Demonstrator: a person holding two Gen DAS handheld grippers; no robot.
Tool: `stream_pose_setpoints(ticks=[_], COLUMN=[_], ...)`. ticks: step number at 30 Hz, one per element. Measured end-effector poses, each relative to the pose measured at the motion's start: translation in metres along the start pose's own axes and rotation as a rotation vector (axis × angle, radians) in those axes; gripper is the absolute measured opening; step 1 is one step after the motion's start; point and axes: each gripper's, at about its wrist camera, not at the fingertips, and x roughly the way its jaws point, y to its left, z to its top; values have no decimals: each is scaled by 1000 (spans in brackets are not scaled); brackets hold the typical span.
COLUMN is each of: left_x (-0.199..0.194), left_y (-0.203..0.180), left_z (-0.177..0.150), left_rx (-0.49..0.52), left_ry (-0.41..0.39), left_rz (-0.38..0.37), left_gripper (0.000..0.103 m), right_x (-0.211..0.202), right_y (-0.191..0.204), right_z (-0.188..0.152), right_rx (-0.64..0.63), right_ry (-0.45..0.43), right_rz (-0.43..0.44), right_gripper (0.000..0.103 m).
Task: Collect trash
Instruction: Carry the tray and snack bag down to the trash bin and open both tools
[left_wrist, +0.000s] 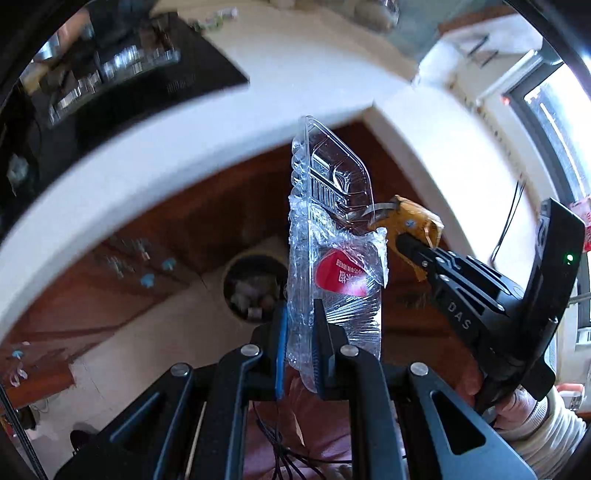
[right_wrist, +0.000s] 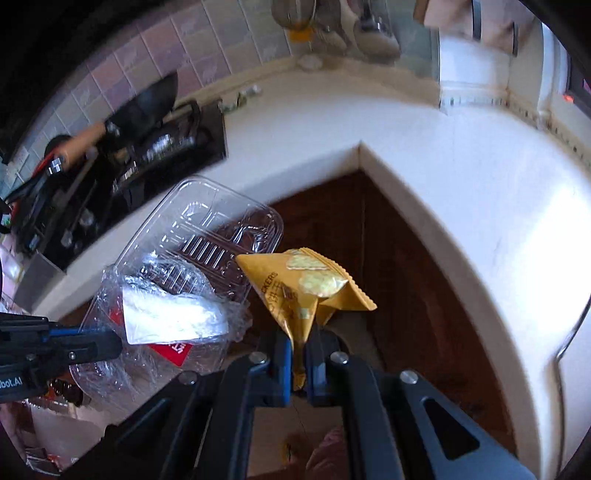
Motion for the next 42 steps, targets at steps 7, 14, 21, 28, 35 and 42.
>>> stream_pose_setpoints(ticks=[7,14,21,28,35,42], left_x=[124,273,379,434,422,397], left_y=[21,77,118,133,134,145], left_z=[-28,-42,-36,-35,-32,-33], left_rx=[-36,-135,-150,-134,-106,-139], left_ry=[142,279,321,360,290,263], left_rz=[72,123,141,140,139,141], left_gripper=[9,9,12,41,64,64], right_x=[98,226,330,392,403,397], right_y=[-28,-60,-71,-60,-61,-58], right_z=[-52,-100,-141,-147,-140,-140], right_rx=[29,55,55,27,16,2], right_ry=[175,345,447,493,508,523], right_rz=[5,-7,-29,-36,-53,-69], right_gripper=[5,5,5,11,28,29])
